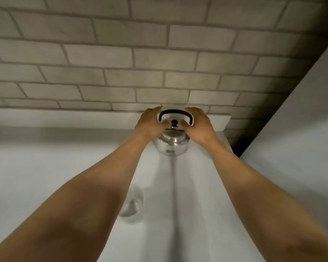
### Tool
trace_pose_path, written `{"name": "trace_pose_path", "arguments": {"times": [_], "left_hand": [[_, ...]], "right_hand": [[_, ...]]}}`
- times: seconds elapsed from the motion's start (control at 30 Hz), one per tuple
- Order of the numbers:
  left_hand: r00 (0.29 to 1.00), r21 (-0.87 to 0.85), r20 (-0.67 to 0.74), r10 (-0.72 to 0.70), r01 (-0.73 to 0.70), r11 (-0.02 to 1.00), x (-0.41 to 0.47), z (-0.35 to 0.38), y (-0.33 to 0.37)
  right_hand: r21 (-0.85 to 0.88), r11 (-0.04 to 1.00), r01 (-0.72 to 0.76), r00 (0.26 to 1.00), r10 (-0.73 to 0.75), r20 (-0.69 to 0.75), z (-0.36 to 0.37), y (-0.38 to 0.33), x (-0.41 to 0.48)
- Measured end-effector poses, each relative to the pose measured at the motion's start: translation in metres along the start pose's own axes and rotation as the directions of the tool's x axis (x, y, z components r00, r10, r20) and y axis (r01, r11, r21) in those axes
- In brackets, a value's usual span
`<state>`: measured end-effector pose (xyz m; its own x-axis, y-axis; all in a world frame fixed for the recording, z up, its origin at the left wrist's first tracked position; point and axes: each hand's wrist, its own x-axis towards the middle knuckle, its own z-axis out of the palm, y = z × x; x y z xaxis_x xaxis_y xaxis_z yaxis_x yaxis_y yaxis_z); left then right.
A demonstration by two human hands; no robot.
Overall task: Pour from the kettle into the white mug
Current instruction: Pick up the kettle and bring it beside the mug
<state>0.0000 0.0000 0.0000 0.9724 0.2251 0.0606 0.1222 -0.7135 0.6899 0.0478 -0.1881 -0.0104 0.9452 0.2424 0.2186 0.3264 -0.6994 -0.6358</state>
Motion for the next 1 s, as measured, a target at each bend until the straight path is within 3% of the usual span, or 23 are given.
{"name": "trace_pose_path", "arguments": {"times": [0.13,0.27,0.43,0.63,0.83,1.0], "left_hand": [[0.999,0.003,-0.029,-0.013,0.014,1.000,0.029,0.013,-0.002],[0.999,0.006,0.033,0.013,-0.013,1.000,0.044,0.026,-0.007],[0.995,-0.011,-0.056,0.089,-0.089,0.996,0.046,0.029,-0.016],[0.989,-0.041,-0.027,0.148,-0.149,0.988,0.030,0.015,-0.008],[0.975,-0.034,-0.014,0.222,-0.222,0.974,-0.019,-0.020,0.025],[0.954,-0.026,-0.116,0.276,-0.281,0.959,-0.078,-0.051,0.037]], "right_hand": [[0.026,0.999,0.018,0.993,-0.021,0.116,0.001,0.012,0.030],[0.038,0.999,0.034,0.965,-0.043,0.258,0.009,0.027,0.044],[0.093,0.990,0.109,0.976,-0.124,0.178,0.017,0.036,0.051],[0.112,0.979,0.169,0.959,-0.190,0.210,0.000,0.021,0.043],[0.140,0.958,0.250,0.966,-0.257,0.034,-0.035,-0.022,0.001],[0.100,0.955,0.281,0.959,-0.276,-0.056,-0.066,-0.051,-0.054]]}}
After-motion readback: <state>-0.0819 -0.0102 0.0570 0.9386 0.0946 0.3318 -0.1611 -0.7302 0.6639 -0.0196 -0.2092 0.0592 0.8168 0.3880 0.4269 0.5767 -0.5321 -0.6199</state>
